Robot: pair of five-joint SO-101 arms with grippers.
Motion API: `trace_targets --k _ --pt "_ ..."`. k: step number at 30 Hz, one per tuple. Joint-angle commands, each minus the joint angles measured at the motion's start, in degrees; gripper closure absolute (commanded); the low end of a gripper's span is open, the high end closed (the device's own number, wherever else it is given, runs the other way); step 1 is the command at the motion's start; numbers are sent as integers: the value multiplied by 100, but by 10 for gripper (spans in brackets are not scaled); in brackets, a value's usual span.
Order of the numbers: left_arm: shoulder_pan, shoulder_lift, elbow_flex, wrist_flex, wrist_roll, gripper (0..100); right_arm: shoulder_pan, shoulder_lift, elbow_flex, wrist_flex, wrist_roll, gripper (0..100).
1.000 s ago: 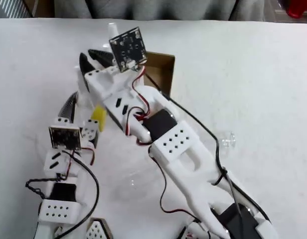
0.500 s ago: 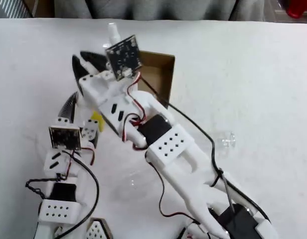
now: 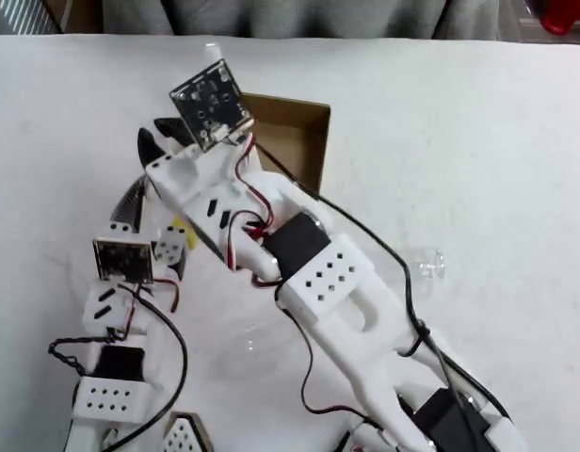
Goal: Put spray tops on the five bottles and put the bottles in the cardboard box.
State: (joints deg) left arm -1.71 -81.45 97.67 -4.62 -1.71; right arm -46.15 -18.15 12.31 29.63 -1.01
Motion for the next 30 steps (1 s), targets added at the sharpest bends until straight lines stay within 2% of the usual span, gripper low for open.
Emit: trace_targets --k 1,5,12,20,25,30 --pt "4 -66 -35 -44 -9 976 -40 -233 -264 48 88 954" --pt "4 -66 -35 -44 -9 976 -4 -295 -352 84 114 954" --pt "4 -66 -35 -44 -9 976 593 -963 -352 198 97 954" --pt "127 -66 -35 97 0 976 945 -1402 -281 2290 79 954" --pt "171 -92 -35 211 0 976 1191 -2026 589 3037 -149 984" --pt "154 -92 -44 220 0 976 1226 -2800 2154 2475 -158 983"
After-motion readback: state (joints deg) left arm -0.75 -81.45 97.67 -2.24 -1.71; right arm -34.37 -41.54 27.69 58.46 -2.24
